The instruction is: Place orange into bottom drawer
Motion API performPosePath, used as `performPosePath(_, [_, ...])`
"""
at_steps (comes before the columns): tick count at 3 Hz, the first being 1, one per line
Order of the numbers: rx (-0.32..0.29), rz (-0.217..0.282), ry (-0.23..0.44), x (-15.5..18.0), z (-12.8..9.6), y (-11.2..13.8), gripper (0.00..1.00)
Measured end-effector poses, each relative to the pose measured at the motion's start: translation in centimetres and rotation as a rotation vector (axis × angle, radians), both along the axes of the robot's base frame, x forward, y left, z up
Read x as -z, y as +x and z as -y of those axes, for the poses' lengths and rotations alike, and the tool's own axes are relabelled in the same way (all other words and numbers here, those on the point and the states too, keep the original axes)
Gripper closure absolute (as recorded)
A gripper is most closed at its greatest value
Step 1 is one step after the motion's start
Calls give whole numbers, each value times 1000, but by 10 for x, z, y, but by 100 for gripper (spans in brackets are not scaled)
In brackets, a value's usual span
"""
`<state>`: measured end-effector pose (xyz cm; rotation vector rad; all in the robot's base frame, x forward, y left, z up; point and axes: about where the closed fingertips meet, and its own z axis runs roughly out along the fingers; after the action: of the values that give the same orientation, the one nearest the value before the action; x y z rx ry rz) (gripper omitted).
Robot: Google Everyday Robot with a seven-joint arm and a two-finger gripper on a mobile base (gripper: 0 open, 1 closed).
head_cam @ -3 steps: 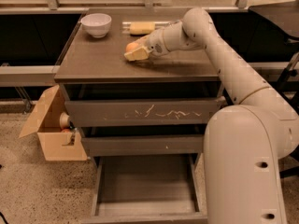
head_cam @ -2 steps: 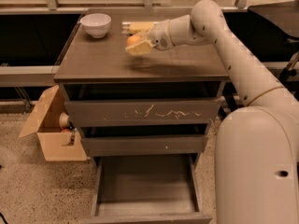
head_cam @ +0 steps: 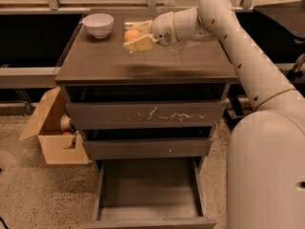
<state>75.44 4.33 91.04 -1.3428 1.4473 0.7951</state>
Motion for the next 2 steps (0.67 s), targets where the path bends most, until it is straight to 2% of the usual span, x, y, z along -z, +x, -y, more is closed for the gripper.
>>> performPosePath(1, [-81, 12, -13, -10, -8, -26, 100])
performPosePath(2, [-154, 25, -36, -23, -15, -67, 100])
